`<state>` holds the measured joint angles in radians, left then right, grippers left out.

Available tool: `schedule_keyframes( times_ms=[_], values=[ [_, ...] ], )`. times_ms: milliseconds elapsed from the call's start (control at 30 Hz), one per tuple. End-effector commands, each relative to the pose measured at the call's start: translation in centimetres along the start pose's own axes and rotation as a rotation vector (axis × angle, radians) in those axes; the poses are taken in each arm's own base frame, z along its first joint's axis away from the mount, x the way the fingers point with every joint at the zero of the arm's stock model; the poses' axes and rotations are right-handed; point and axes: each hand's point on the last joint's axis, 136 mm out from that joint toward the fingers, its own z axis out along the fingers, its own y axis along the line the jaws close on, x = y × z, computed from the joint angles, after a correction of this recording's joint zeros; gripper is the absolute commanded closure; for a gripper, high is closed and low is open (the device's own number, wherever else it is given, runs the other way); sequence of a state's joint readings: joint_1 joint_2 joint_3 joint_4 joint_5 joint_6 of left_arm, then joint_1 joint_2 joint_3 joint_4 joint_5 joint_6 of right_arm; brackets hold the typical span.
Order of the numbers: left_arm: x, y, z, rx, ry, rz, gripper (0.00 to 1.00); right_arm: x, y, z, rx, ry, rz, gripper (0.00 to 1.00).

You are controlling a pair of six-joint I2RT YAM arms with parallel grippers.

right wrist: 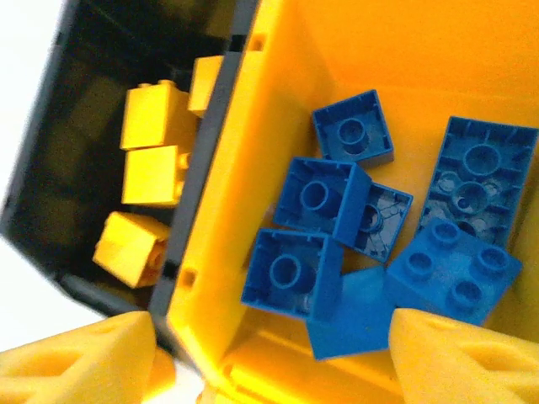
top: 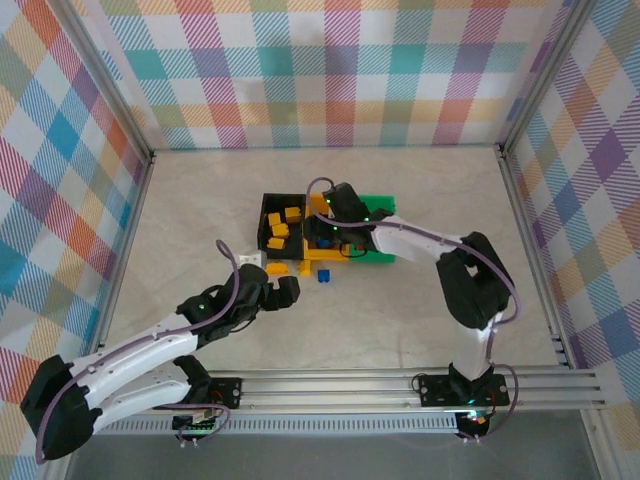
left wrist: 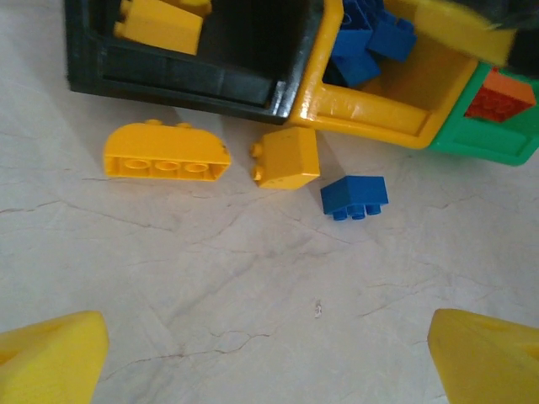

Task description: Sort the legos into containers by color

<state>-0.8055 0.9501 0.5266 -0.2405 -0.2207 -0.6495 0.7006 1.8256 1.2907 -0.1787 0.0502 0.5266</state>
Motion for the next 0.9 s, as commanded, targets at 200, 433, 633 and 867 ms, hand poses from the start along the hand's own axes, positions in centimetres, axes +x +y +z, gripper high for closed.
schedule_keyframes(
  times_ms=[200,433,633,867],
  values=[
    [0.9,-6.5,4.0,0.045,0.041,0.196,0.13,0.3,-0.6,-9.8,-0.056,-0.184,0.025,0.18],
    [1.7,-7.2,9.0,-0.053,0.064,0.268,0.23,2.8,-2.7,-13.5,-0.04,-0.223,0.031,0.15],
    [1.8,-6.5,11.8,-0.168,0.072,0.311,0.29,3.4,-3.7,-14.9,-0.017,-0.251,0.037,0.14],
    [1.7,-5.6,13.4,-0.26,0.064,0.354,0.32,3.3,-3.8,-15.4,-0.019,-0.268,0.029,0.13]
  ],
)
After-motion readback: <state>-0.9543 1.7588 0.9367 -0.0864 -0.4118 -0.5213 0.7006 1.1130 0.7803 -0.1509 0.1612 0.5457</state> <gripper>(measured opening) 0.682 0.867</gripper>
